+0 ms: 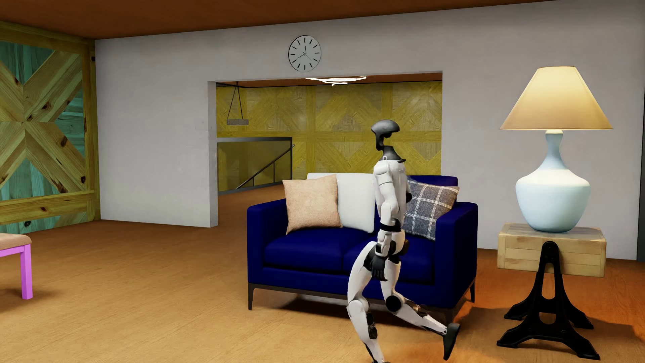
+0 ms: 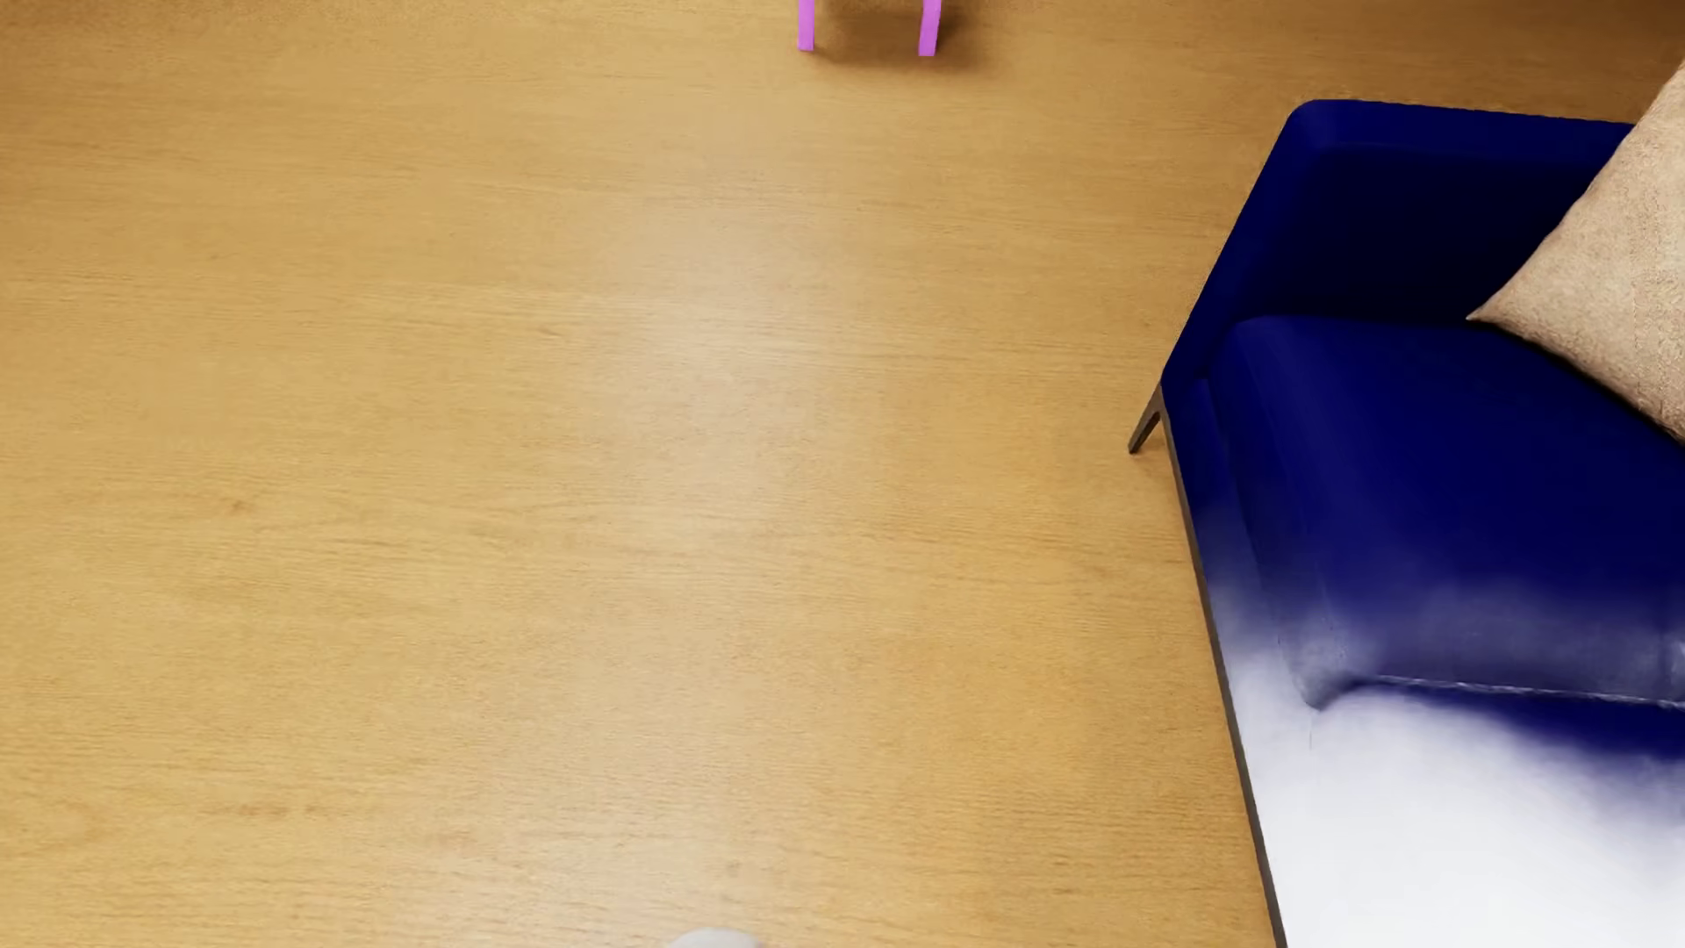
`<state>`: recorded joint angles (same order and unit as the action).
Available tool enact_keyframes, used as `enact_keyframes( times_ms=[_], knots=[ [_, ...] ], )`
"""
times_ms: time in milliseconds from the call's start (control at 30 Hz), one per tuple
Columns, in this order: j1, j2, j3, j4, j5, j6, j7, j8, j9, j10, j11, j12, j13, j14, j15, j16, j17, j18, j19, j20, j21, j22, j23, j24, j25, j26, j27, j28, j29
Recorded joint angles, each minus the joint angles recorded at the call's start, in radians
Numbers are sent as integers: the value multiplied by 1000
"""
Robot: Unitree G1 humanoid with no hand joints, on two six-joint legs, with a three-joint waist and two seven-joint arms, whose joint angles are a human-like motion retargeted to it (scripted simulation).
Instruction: Walk around sofa
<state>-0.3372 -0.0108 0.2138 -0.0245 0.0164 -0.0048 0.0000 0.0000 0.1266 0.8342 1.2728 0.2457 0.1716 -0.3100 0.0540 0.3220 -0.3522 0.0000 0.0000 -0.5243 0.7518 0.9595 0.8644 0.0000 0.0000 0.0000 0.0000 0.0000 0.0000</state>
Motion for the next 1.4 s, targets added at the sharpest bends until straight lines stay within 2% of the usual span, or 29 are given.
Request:
enact_keyframes(
  times_ms=[67, 167, 200, 267, 300, 367, 400, 467, 533, 567, 667, 767, 800, 833, 867, 900, 933, 967, 1033, 1067, 1133, 1167, 1200, 1233, 1267, 1300, 1333, 1367, 1400],
  knots=[
    [161, -205, -146, 2, 41, 38, 0, 0, 12, -113, 43, -35, 57, -8, 1, 2, -3, 0, 0, 11, -72, -87, -9, 0, 0, 0, 0, 0, 0],
    [437, -361, -299, 35, 72, 77, 0, 0, 22, -282, -462, -62, 102, -45, 218, 22, -25, 0, 0, 62, -24, -198, 16, 0, 0, 0, 0, 0, 0],
    [500, -396, -334, 38, 69, 78, 0, 0, 13, -315, -640, -82, 122, -85, 154, 34, -30, 0, 0, 65, -29, -226, 7, 0, 0, 0, 0, 0, 0],
    [612, -433, -355, 36, 71, 82, 0, 0, -8, -339, -829, -128, 143, -165, -301, 50, -25, 0, 0, 72, -22, -242, 38, 0, 0, 0, 0, 0, 0],
    [638, -456, -386, 39, 60, 84, 0, 0, -12, -324, -817, -136, 147, -181, -352, 44, -26, 0, 0, 98, -2, -232, 45, 0, 0, 0, 0, 0, 0],
    [679, -519, -416, 71, 90, 116, 0, 0, -10, -245, -716, -128, 156, -73, 65, 23, -21, 0, 0, 125, 15, -187, 59, 0, 0, 0, 0, 0, 0],
    [672, -520, -424, 106, 118, 147, 0, 0, -4, -143, -629, -101, 149, 78, 178, 1, -18, 0, 0, 136, 29, -153, 74, 0, 0, 0, 0, 0, 0],
    [536, -423, -369, 141, 179, 162, 0, 0, -14, 229, -566, -38, 149, 408, 158, -21, -12, 0, 0, 102, 2, -101, 89, 0, 0, 0, 0, 0, 0],
    [354, -241, -282, 170, 202, 161, 0, 0, 9, 546, -607, 0, 114, 165, 33, -19, -21, 0, 0, 35, -4, -83, 46, 0, 0, 0, 0, 0, 0],
    [261, -146, -220, 156, 184, 130, 0, 0, 13, 580, -648, 16, 81, 53, -36, -11, -25, 0, 0, 19, 9, -66, 25, 0, 0, 0, 0, 0, 0],
    [72, 117, -55, 156, 134, 66, 0, 0, 3, 243, -789, 78, -21, 16, -265, 8, -58, 0, 0, 31, 3, -34, -65, 0, 0, 0, 0, 0, 0],
    [-7, 291, 21, 168, 109, 44, 0, 0, -35, -252, -851, 103, -123, 236, -462, 25, -73, 0, 0, 13, -96, 1, -92, 0, 0, 0, 0, 0, 0],
    [-47, 322, 20, 169, 111, 35, 0, 0, -50, -666, -850, 104, -145, 330, -475, 27, -72, 0, 0, 18, -139, 15, -95, 0, 0, 0, 0, 0, 0],
    [-88, 351, 46, 169, 90, 29, 0, 0, -51, -330, -829, 103, -155, 249, -451, 31, -89, 0, 0, 2, -146, 14, -121, 0, 0, 0, 0, 0, 0],
    [-106, 393, 75, 140, 59, 13, 0, 0, -39, -237, -787, 96, -134, 260, -390, 34, -89, 0, 0, -16, -201, 28, -147, 0, 0, 0, 0, 0, 0],
    [-126, 381, 93, 119, 30, -6, 0, 0, -55, -148, -683, 96, -113, 310, -263, 33, -71, 0, 0, -22, -229, 47, -132, 0, 0, 0, 0, 0, 0],
    [-96, 343, 98, 69, -15, -39, 0, 0, -48, -67, -502, 93, -80, 274, -58, 31, -39, 0, 0, -19, -239, 72, -100, 0, 0, 0, 0, 0, 0],
    [-59, 226, 75, 35, -9, -36, 0, 0, -49, -53, -245, 79, -52, 220, 104, 24, -27, 0, 0, -1, -224, 79, -84, 0, 0, 0, 0, 0, 0],
    [108, -11, 14, 5, -23, -27, 0, 0, -10, -100, 155, 59, -40, 148, 43, 19, -14, 0, 0, 18, -125, 26, -46, 0, 0, 0, 0, 0, 0],
    [189, -118, -46, 27, 4, 4, 0, 0, -9, -140, 163, 51, -14, 137, 30, 17, 7, 0, 0, 22, -125, -16, -22, 0, 0, 0, 0, 0, 0],
    [340, -256, -167, 54, 25, 41, 0, 0, 10, -217, -147, 11, 39, 109, 152, 34, -1, 0, 0, 11, -50, -97, 12, 0, 0, 0, 0, 0, 0],
    [398, -314, -213, 53, 25, 47, 0, 0, -3, -259, -381, 0, 70, 91, 196, 36, 9, 0, 0, 36, -88, -142, 39, 0, 0, 0, 0, 0, 0],
    [481, -326, -241, 56, 36, 50, 0, 0, -12, -299, -625, -7, 93, 59, 93, 44, 9, 0, 0, 54, -93, -180, 65, 0, 0, 0, 0, 0, 0],
    [543, -324, -256, 37, 44, 38, 0, 0, -30, -329, -753, -19, 110, 16, -259, 57, 2, 0, 0, 88, -64, -217, 69, 0, 0, 0, 0, 0, 0],
    [577, -345, -266, 31, 36, 31, 0, 0, -56, -330, -1109, -24, 132, -41, 24, 71, -8, 0, 0, 118, -41, -243, 69, 0, 0, 0, 0, 0, 0],
    [607, -365, -278, 16, 36, 24, 0, 0, -64, -326, -1138, -30, 153, -78, 63, 77, -13, 0, 0, 145, -20, -243, 80, 0, 0, 0, 0, 0, 0],
    [637, -398, -295, 21, 53, 37, 0, 0, -55, -296, -778, -22, 162, -83, -282, 71, -16, 0, 0, 180, -3, -233, 93, 0, 0, 0, 0, 0, 0],
    [652, -402, -299, 32, 87, 53, 0, 0, -55, -229, -744, -6, 173, -41, -166, 62, -21, 0, 0, 212, -2, -207, 103, 0, 0, 0, 0, 0, 0],
    [599, -401, -293, 85, 141, 96, 0, 0, -59, -60, -742, 7, 183, 102, 3, 44, -23, 0, 0, 223, -15, -174, 114, 0, 0, 0, 0, 0, 0]
  ],
)
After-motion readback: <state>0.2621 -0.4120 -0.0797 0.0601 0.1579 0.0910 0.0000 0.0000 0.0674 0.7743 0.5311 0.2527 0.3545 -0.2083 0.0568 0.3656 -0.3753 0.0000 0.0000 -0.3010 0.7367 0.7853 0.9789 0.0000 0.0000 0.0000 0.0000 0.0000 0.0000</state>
